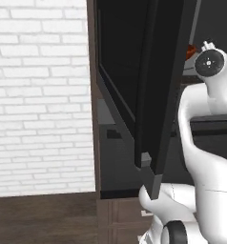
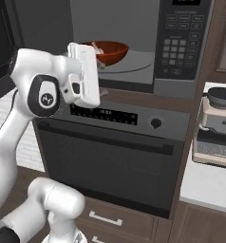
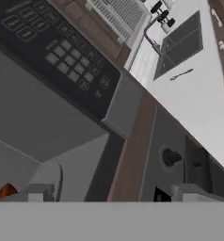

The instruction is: Pick the garlic from the sink and place it in the bowl. Then pick the bowl and place it in the microwave. Then close the microwave door and press the start button.

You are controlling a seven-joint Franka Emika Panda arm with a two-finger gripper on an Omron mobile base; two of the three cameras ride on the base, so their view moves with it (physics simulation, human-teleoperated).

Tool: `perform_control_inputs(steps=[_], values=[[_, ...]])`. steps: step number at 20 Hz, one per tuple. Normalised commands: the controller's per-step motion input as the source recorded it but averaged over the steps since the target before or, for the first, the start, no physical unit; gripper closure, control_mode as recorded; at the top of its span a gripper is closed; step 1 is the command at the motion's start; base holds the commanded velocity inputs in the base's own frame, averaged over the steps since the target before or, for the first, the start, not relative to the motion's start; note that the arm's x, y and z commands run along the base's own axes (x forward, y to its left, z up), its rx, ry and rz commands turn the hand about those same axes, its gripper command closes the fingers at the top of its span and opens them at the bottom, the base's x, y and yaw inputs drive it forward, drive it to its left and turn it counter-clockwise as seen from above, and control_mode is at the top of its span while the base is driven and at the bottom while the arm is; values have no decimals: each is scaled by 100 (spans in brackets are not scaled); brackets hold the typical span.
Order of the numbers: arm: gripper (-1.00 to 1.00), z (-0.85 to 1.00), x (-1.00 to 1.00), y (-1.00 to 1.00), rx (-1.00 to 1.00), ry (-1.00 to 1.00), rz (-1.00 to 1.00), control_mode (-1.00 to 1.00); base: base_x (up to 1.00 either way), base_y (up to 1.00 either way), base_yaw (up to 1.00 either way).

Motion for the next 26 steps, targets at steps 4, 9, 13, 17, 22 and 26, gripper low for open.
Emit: perform_control_inputs(steps=[4, 9, 13, 17, 22, 26], values=[[-100, -4, -70, -42, -33, 0, -35, -100, 0, 0, 0], [-100, -28, -83, 0, -32, -9, -36, -100, 0, 0, 0], [-100, -41, -30, 2, -23, -13, -5, -100, 0, 0, 0], [-100, -27, 0, 29, -26, -2, -11, -100, 0, 0, 0], [-100, -31, -11, 51, -22, 0, -16, -100, 0, 0, 0], [-100, -33, -19, 49, -15, 0, -15, -100, 0, 0, 0]])
